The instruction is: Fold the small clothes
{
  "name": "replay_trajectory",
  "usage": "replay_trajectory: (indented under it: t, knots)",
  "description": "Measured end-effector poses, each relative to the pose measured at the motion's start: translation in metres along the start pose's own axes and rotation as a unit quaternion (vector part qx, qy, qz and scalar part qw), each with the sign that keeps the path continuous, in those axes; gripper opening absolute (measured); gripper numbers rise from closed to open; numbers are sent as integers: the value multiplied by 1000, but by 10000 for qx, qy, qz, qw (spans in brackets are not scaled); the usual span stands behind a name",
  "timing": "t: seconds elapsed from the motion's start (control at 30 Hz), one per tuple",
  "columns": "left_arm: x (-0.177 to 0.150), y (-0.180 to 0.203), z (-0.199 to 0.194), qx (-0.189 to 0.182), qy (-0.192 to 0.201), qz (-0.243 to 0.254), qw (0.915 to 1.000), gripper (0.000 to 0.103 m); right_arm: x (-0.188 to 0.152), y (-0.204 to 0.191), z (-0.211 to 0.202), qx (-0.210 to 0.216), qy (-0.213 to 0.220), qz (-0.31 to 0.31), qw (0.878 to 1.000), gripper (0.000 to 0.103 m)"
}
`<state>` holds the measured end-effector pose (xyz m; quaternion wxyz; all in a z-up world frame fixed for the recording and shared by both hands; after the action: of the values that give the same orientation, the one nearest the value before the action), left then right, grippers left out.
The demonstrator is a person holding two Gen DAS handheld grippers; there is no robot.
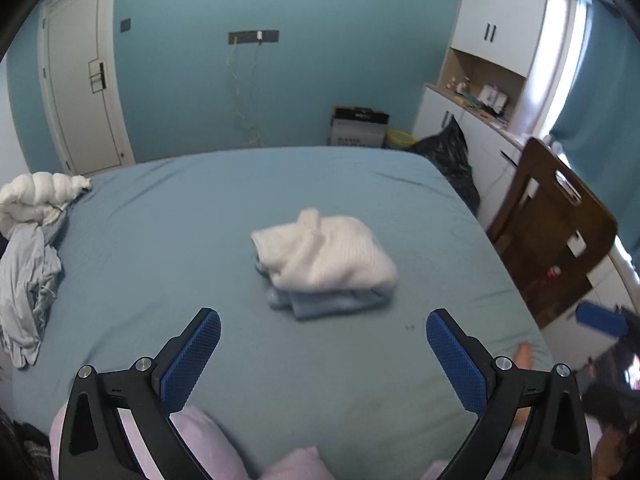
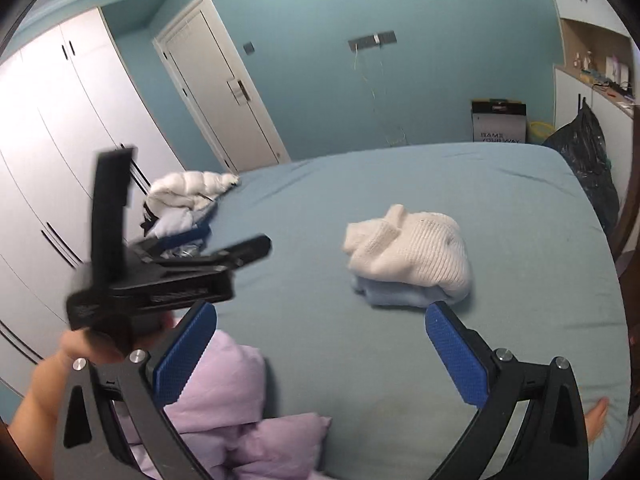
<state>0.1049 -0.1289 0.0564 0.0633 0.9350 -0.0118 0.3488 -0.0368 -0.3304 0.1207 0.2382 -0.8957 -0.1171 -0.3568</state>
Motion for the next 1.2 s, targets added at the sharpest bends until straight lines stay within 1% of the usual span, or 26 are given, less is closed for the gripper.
replay_trajectory:
  t: [0.03, 0.07, 0.1, 0.13, 0.17, 0.2, 0.23, 0.3, 0.37, 0.4, 0.43, 0.47, 0.53, 0.57, 0.63, 0.67, 0.7, 0.8, 0.9, 1.0, 1.2]
  knots:
    - [-11, -5, -4, 135, -46, 95, 9999, 103, -1, -5, -5, -182, -30, -28, 9998, 102]
    - [-15, -7, -7, 227, -21, 180, 9996, 103, 8, -15, 2, -336, -12, -71, 9994, 102]
    - [-20, -8, -11, 291, 96, 311, 9990, 103, 9, -20, 1, -614, 132, -185, 9979, 102]
    - [-25, -8, -15, 309, 196, 390, 9986, 103, 7, -19, 3, -1039, 209, -293, 9939, 102]
    - [-29, -10, -15, 375, 383, 534, 9971, 103, 0, -8, 10, -1640, 150, -339, 9858, 102]
    - [-33, -12, -14, 476, 490, 632, 9957, 103, -8, -3, 16, -2147, 31, -433, 9757, 102]
    - [-36, -16, -13, 662, 583, 709, 9936, 103, -14, -1, 22, -2285, -49, -549, 9720, 102]
    - [-44, -24, -10, 1081, 687, 934, 9874, 103, -29, 7, 39, -2334, -213, -744, 9693, 102]
    - [-47, -29, -8, 1190, 661, 1130, 9842, 103, -37, 25, 43, -2744, -336, -831, 9574, 102]
    - [-47, -31, -7, 1188, 695, 1179, 9834, 103, -41, 37, 43, -2997, -457, -899, 9487, 102]
    - [-47, -32, -9, 1200, 727, 1186, 9830, 103, -41, 43, 41, -3134, -555, -958, 9432, 102]
    - [-47, -33, -6, 1228, 745, 1203, 9823, 103, -40, 49, 36, -3184, -585, -997, 9409, 102]
    - [-47, -31, -3, 1222, 694, 1280, 9818, 103, -33, 60, 29, -3228, -493, -910, 9408, 102]
    - [-48, -29, 2, 1170, 590, 1286, 9830, 103, -27, 63, 19, -3271, -431, -782, 9407, 102]
    - [-50, -28, 7, 1052, 488, 1198, 9860, 103, -21, 68, 2, -3431, -123, -440, 9382, 102]
    - [-50, -29, 9, 1001, 454, 1104, 9878, 103, -18, 70, -2, -3439, 12, -297, 9386, 102]
    - [-50, -30, 10, 992, 445, 1050, 9885, 103, -17, 71, -2, -3354, 43, -163, 9419, 102]
    - [-50, -35, 14, 1022, 402, 1038, 9885, 103, -24, 65, 12, -3056, -115, -50, 9521, 102]
    - [-51, -43, 19, 1020, 324, 998, 9892, 103, -22, 58, 17, -3104, -43, -207, 9504, 102]
    - [-52, -52, 24, 1088, 265, 927, 9894, 103, -18, 53, 24, -3010, 91, -225, 9533, 102]
    - [-57, -67, 31, 1089, 52, 714, 9915, 103, -23, 46, 42, -2914, -177, -170, 9563, 102]
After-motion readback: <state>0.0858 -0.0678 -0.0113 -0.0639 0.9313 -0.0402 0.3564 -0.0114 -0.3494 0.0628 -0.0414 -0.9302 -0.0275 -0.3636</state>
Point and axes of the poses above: each gripper's, at about its wrist camera, not at the fingertips, and z roughly the way its jaws point, y to its right, x to its top, the point moved 9 cm from there along z, roughly the way its jaws point, and after that the axes turned 1 degree about y, right-handed, at the moved point
